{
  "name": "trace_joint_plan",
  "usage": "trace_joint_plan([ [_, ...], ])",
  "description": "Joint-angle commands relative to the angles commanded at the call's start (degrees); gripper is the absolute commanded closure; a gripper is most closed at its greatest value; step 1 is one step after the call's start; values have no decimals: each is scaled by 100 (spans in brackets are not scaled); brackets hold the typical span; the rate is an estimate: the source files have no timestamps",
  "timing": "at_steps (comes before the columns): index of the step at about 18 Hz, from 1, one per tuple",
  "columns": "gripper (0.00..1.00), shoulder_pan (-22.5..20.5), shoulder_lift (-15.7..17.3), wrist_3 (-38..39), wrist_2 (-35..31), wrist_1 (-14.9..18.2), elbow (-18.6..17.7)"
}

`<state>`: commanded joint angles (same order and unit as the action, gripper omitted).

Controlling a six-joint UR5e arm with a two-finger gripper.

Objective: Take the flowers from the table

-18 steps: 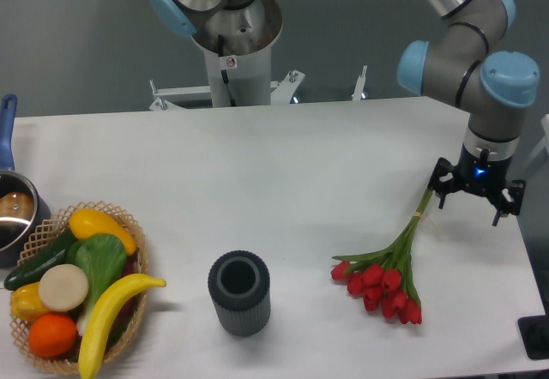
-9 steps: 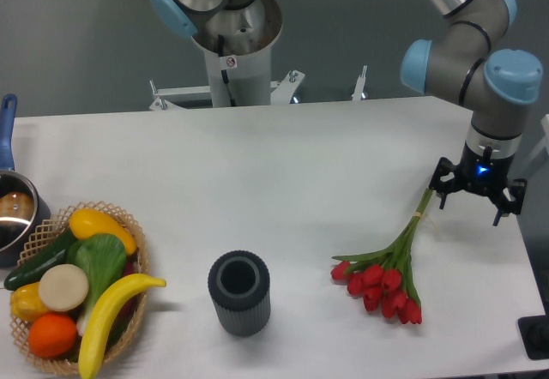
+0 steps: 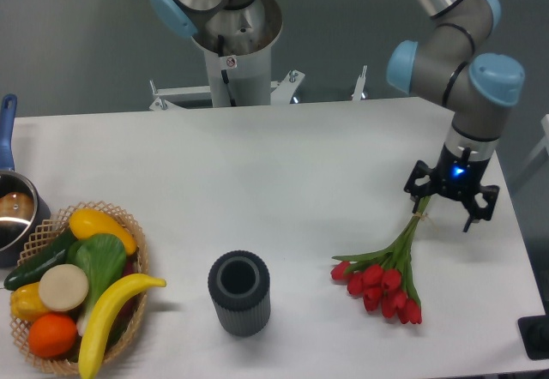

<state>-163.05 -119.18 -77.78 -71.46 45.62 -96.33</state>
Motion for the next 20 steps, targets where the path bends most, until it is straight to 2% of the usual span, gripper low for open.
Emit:
trace_joint_plan([
  [3,0,247,-53,9,-9,9,-44],
  [8,0,291,-176,-105,-9,-35,-71],
  [10,8,282,-185,-280,-17,-44,-18],
  [12,21,282,-194,-247,-18,-62,-35],
  [13,39,282,-246,-246,0,-62,-26],
  [14,49,282,-255,-255,0,-70,-9],
  [15,65,282,-264,-281,9,-70,9],
  [17,80,274,-325,-281,0,-70,61],
  [19,98,282,-413,-290,-18,-70,79],
  [20,100,282,-413,-290,-18,-70,88],
])
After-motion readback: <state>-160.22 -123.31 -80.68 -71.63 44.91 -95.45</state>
